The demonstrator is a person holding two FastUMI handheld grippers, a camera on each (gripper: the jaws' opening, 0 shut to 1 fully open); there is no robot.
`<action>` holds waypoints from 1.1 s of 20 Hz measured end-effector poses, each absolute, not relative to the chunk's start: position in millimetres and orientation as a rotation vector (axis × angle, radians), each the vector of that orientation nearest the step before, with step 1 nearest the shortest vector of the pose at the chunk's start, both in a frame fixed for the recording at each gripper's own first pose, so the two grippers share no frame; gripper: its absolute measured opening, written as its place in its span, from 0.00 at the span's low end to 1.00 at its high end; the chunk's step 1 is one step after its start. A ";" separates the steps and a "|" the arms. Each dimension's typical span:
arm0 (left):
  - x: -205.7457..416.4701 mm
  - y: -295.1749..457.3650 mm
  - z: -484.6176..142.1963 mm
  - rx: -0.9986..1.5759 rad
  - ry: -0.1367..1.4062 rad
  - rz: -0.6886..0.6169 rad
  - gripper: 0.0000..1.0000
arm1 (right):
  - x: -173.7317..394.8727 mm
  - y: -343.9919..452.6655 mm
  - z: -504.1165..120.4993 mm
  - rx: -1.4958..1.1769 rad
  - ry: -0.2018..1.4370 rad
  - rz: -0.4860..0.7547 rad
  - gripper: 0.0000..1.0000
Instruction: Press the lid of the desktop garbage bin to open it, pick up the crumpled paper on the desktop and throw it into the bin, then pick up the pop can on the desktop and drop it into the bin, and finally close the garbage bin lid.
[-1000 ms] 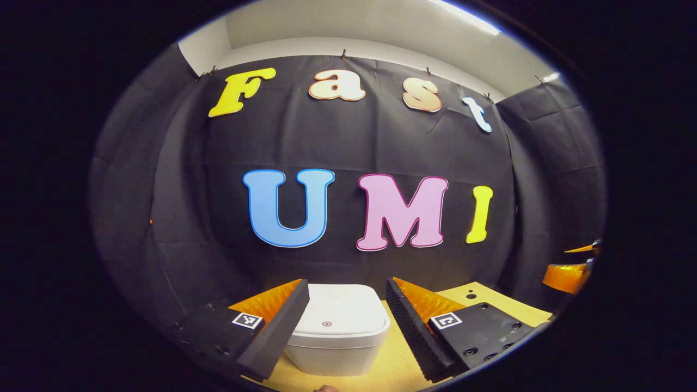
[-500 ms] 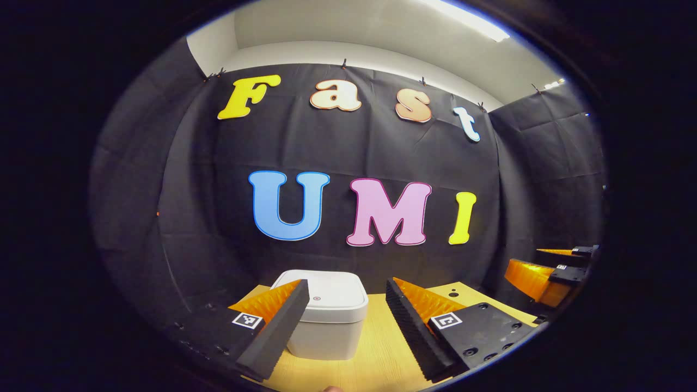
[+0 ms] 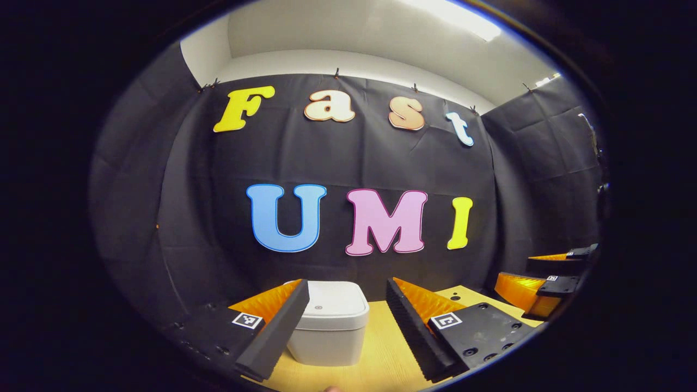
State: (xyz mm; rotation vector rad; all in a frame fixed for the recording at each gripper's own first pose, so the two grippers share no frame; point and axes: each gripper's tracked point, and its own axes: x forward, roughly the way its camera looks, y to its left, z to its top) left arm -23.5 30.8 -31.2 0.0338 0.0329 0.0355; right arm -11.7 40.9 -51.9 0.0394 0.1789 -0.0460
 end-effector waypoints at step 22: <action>-15.2 25.6 -47.2 0.010 0.045 0.018 0.96 | -18.0 19.9 -30.6 -0.005 0.122 -0.131 0.99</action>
